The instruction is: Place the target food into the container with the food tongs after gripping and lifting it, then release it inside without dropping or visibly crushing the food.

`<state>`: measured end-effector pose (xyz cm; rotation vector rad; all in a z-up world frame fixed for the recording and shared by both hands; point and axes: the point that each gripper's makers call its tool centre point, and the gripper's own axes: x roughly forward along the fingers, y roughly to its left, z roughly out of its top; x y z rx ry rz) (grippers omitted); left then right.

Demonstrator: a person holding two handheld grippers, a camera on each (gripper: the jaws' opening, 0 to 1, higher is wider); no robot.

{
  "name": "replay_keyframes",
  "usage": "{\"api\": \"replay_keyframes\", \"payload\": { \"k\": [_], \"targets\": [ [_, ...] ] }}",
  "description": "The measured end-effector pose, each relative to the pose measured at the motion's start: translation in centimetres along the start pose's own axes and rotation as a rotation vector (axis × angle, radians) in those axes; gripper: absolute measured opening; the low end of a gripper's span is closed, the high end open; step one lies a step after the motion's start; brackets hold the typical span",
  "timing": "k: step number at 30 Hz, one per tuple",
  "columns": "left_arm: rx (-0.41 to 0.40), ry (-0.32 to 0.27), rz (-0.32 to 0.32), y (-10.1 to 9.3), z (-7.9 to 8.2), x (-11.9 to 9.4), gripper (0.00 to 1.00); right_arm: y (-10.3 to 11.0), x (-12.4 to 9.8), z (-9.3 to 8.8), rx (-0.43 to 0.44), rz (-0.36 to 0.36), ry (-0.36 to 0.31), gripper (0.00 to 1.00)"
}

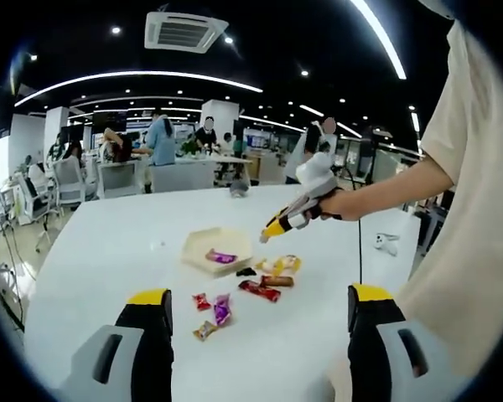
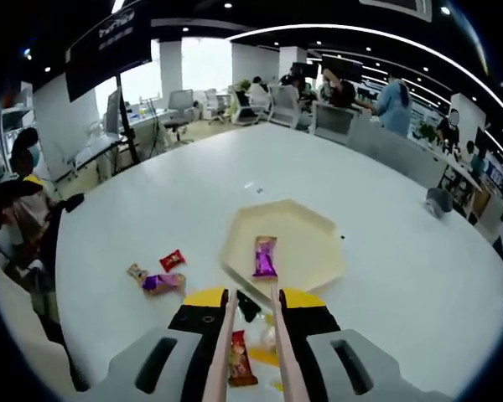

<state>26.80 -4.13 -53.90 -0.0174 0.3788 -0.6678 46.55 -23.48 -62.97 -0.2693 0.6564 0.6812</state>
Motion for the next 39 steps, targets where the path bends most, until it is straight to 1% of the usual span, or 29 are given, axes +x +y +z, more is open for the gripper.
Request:
{"api": "replay_keyframes", "payload": {
  "k": [5,14,16,18,19,20,23,28,39],
  "targets": [
    [0.003,-0.007,0.012,0.0,0.5,0.1,0.86,-0.1,0.3,0.0,0.005,0.010,-0.003,0.23],
    [-0.016,0.017,0.013,-0.7,-0.5,0.3,0.86,-0.2,0.7,-1.2,0.009,0.021,0.014,0.23],
    [-0.019,0.019,0.015,-0.8,-0.7,0.3,0.86,0.1,0.6,-1.6,-0.004,0.026,0.023,0.24],
    [-0.023,0.022,0.015,-0.9,-0.8,0.4,0.85,0.3,0.6,-2.4,-0.105,0.023,0.053,0.24],
    [-0.023,0.024,0.014,-1.0,-0.8,0.4,0.85,0.7,0.5,-2.5,-0.122,0.030,0.053,0.24],
    [-0.022,0.025,0.014,-1.0,-0.8,0.5,0.85,1.3,0.5,-2.8,-0.099,0.038,0.053,0.24],
    [-0.024,0.025,0.015,-1.0,-0.8,0.5,0.85,1.4,0.8,-4.1,-0.117,0.048,0.077,0.24],
    [-0.024,0.026,0.022,-0.7,-0.8,0.3,0.85,2.0,0.6,-5.5,-0.108,0.062,0.099,0.24],
    [-0.023,0.035,0.022,-0.8,-1.0,0.2,0.85,2.2,0.7,-7.3,-0.082,0.073,0.134,0.24]
  ]
}}
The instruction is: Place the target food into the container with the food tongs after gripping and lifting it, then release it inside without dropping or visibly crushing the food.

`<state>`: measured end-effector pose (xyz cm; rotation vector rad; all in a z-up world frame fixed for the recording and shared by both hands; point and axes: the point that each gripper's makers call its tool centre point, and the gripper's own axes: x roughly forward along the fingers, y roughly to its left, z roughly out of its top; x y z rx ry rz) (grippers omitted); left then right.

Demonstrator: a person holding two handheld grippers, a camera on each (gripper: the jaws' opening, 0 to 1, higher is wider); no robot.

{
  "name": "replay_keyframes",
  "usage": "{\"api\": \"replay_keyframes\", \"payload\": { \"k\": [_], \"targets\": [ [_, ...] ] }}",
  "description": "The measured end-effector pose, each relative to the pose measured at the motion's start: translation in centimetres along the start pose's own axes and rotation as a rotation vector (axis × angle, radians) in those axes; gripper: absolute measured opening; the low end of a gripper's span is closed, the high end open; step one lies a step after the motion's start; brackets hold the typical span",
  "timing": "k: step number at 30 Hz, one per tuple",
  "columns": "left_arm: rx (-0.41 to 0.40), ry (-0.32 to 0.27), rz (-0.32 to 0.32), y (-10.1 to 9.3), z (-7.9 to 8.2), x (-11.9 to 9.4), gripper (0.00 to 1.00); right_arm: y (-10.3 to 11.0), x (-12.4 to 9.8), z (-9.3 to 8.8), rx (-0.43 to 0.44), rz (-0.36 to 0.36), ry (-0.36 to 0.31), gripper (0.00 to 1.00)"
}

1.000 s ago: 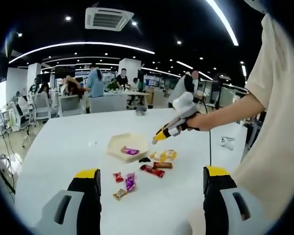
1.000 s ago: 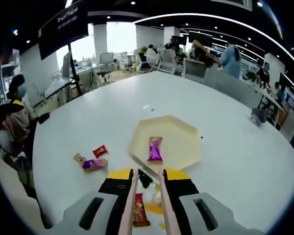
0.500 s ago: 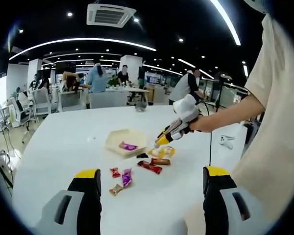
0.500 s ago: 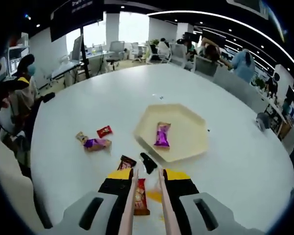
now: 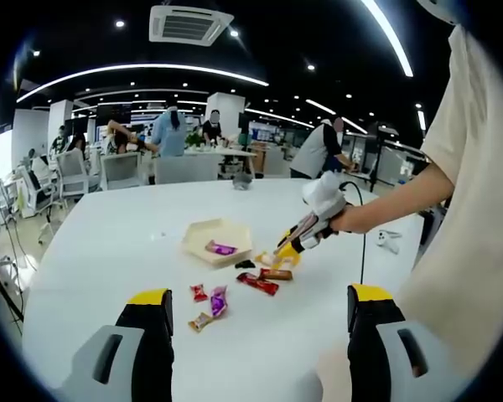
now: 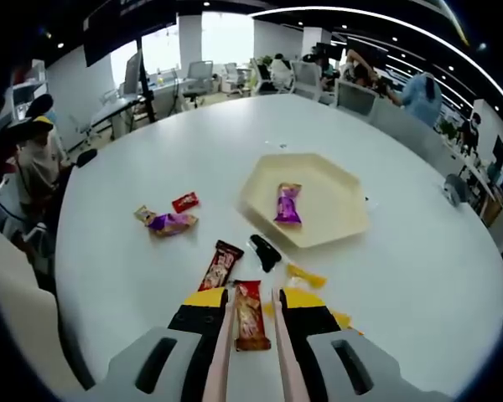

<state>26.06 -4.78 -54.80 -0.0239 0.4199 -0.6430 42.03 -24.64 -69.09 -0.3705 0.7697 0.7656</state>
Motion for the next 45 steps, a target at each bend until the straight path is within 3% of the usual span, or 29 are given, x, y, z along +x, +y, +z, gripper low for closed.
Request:
{"api": "replay_keyframes", "payload": {
  "k": [17,26,45],
  "targets": [
    [-0.026,0.006,0.020,0.6,-0.3,0.1,0.86,0.1,1.9,-2.9,0.030,0.034,0.083,0.24],
    [-0.016,-0.003,0.040,1.5,0.5,0.8,0.88,0.8,3.0,-4.3,0.025,0.060,0.124,0.24],
    [-0.018,-0.005,0.033,0.7,0.2,1.0,0.87,0.9,2.8,-4.4,-0.031,0.042,0.124,0.24]
  ]
}}
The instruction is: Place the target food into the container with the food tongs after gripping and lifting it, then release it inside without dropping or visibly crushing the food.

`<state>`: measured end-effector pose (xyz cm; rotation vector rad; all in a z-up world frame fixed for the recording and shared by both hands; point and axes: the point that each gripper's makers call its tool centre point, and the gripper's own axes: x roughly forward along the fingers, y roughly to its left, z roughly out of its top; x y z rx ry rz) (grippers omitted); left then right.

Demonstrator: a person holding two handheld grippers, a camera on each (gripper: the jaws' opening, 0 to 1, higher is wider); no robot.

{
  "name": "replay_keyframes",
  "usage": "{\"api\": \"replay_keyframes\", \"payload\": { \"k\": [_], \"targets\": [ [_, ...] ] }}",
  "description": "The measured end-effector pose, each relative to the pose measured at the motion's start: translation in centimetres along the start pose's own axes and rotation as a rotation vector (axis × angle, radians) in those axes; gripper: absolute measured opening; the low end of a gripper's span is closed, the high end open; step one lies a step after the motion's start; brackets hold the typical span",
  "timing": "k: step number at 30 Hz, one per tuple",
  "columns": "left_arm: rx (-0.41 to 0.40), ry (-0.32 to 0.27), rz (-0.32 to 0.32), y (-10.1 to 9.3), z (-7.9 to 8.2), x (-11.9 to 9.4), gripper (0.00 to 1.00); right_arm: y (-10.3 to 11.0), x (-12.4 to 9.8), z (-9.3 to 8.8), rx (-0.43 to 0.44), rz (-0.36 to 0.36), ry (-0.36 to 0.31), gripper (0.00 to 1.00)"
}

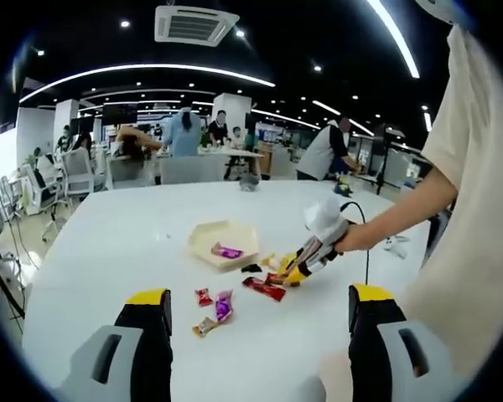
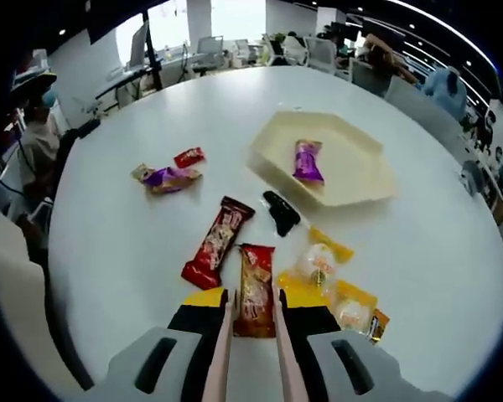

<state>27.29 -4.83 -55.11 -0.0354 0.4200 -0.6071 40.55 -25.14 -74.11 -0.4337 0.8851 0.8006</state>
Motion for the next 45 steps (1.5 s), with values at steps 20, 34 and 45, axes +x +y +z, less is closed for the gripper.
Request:
{"api": "replay_keyframes", "payload": {
  "k": [20,34,45],
  "targets": [
    [-0.010,0.013,-0.011,-0.3,-0.5,0.1,0.86,0.2,-0.1,0.0,0.021,-0.033,-0.003,0.22],
    [-0.016,0.016,0.005,0.4,-0.9,-0.5,0.87,0.0,0.0,0.0,0.048,-0.042,0.008,0.21],
    [-0.017,0.014,0.030,1.2,-0.9,-0.9,0.86,-0.1,0.0,0.0,0.053,-0.041,0.015,0.21]
  ]
}}
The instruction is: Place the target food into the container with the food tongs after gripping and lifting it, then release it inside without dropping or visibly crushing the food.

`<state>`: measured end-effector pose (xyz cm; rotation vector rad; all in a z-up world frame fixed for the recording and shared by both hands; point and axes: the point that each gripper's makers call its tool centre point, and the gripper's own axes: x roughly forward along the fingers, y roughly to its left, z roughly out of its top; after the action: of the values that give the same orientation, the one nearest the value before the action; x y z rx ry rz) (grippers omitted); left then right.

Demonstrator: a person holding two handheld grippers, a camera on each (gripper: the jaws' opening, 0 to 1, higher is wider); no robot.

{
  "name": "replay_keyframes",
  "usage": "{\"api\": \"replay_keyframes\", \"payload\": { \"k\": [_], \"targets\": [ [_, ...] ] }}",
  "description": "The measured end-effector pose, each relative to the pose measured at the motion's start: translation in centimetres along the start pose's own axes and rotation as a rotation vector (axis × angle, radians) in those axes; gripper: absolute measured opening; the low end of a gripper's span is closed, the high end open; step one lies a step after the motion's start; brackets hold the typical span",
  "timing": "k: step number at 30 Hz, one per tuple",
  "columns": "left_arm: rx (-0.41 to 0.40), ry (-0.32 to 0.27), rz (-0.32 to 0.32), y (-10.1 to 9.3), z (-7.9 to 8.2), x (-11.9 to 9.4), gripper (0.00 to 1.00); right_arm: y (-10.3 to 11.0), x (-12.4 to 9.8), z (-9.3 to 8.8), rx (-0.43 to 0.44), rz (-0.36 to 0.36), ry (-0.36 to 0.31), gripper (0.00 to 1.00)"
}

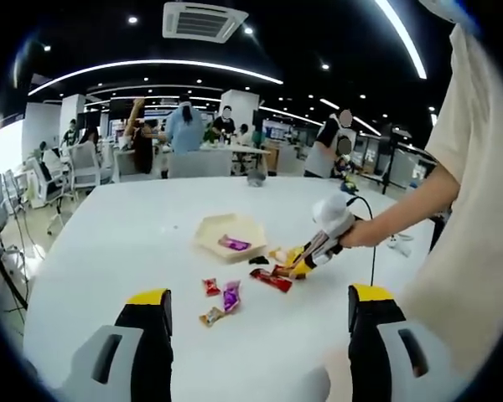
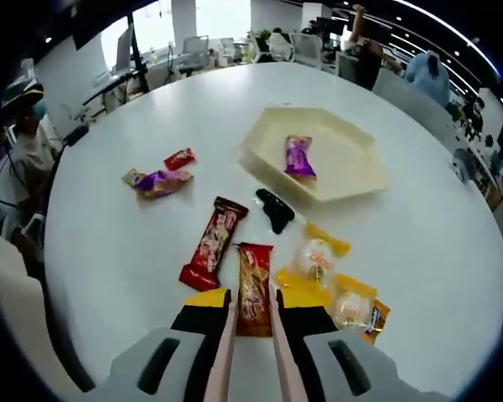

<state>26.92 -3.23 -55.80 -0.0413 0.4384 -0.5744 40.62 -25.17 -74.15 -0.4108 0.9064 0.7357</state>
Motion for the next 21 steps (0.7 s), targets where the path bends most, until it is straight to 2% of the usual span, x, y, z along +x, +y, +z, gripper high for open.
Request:
{"api": "replay_keyframes", "payload": {
  "k": [19,21],
  "targets": [
    [-0.006,-0.005,0.001,0.1,0.1,0.0,0.87,-0.5,-0.9,0.5,0.015,-0.014,-0.026,0.21],
    [-0.005,-0.007,0.002,0.0,0.1,0.0,0.87,-0.5,-1.0,0.7,0.041,-0.007,-0.033,0.21]
  ]
}}
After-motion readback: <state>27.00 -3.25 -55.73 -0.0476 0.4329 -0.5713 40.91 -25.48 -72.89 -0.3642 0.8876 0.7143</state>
